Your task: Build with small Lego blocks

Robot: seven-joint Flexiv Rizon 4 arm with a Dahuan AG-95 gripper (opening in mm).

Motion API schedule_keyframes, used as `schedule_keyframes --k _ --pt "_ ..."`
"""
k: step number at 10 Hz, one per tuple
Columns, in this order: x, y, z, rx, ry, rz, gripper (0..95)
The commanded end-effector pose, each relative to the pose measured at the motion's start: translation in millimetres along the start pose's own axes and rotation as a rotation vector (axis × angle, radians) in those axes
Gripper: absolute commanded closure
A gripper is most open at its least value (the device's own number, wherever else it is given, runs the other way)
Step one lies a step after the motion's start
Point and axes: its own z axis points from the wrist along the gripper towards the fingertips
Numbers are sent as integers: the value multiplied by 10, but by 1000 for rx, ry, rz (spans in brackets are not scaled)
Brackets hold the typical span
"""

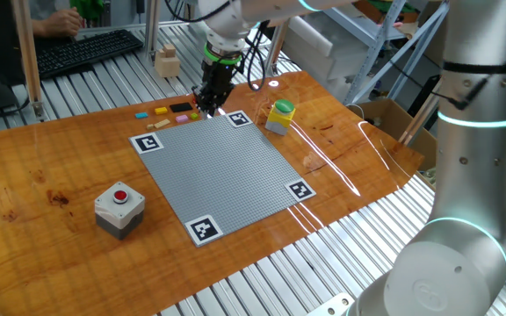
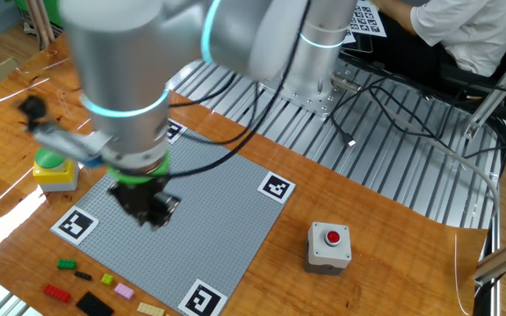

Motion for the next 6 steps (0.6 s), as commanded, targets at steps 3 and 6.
schedule_keyframes --k 3,6 --pt "-261 -83 84 6 -6 -7 760" --pt "-307 -69 216 17 -22 15 760"
